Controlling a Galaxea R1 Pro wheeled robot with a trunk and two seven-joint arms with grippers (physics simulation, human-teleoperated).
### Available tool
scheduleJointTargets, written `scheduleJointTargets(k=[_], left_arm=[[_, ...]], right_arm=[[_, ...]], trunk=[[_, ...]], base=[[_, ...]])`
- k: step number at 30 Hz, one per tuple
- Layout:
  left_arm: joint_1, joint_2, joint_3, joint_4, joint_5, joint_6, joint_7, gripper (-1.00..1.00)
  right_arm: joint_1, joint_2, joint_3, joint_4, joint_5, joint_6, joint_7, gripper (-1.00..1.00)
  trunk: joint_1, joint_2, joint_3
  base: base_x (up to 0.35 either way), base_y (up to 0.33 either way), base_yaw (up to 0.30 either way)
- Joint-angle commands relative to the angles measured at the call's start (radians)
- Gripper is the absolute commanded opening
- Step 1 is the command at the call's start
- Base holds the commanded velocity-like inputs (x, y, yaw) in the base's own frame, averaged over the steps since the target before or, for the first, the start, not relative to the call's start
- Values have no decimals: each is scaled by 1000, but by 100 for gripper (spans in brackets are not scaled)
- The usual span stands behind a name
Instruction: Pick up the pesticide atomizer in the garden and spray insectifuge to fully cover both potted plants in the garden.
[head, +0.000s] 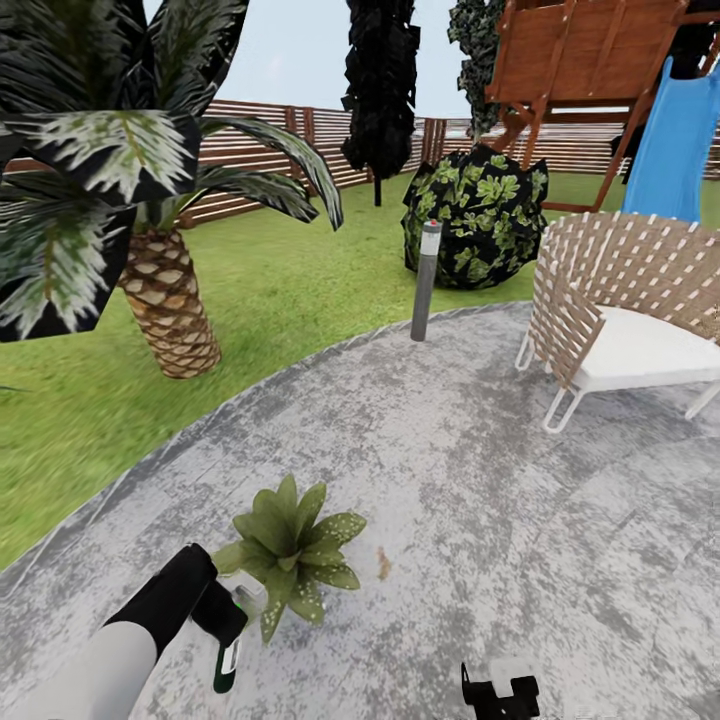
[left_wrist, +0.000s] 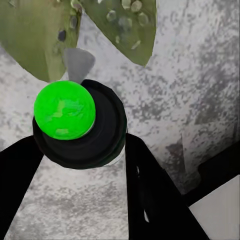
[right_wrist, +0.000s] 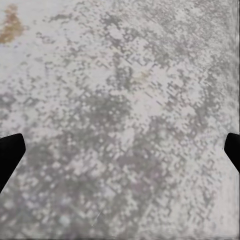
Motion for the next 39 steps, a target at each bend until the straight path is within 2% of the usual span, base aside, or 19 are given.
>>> scheduleJointTargets(k=[1, 8, 18, 31, 33, 34, 39], left_arm=[[1, 1, 2, -19, -6, 5, -8, -100], [0, 0, 6, -38, -6, 6, -9, -100], [11, 43, 8, -37, -5, 23, -11, -100], [-1, 32, -3, -39, -6, 24, -13, -100], [-11, 29, -67, -38, -5, 25, -13, -100], [-13, 28, -123, -37, -2, 28, -13, -100], [-13, 29, -135, -34, -1, 33, -13, -100]], right_arm=[[-1, 0, 8, 1, -4, -2, -5, 100], [-1, 0, 8, 1, -4, -2, -5, 100], [-1, 0, 8, 1, -4, -2, -6, 100], [-1, 0, 8, 1, -4, -2, -6, 100], [-1, 0, 8, 1, -4, -2, -6, 100], [-1, 0, 8, 1, -4, -2, -5, 100], [-1, 0, 8, 1, -4, -2, -5, 100]], trunk=[[0, 0, 0], [0, 0, 1], [0, 0, 1], [0, 0, 1], [0, 0, 1], [0, 0, 1], [0, 0, 1]], base=[[0, 0, -232], [0, 0, -58], [0, 0, 0], [0, 0, 0], [0, 0, 0], [-239, 0, 0], [-221, 0, 0]])
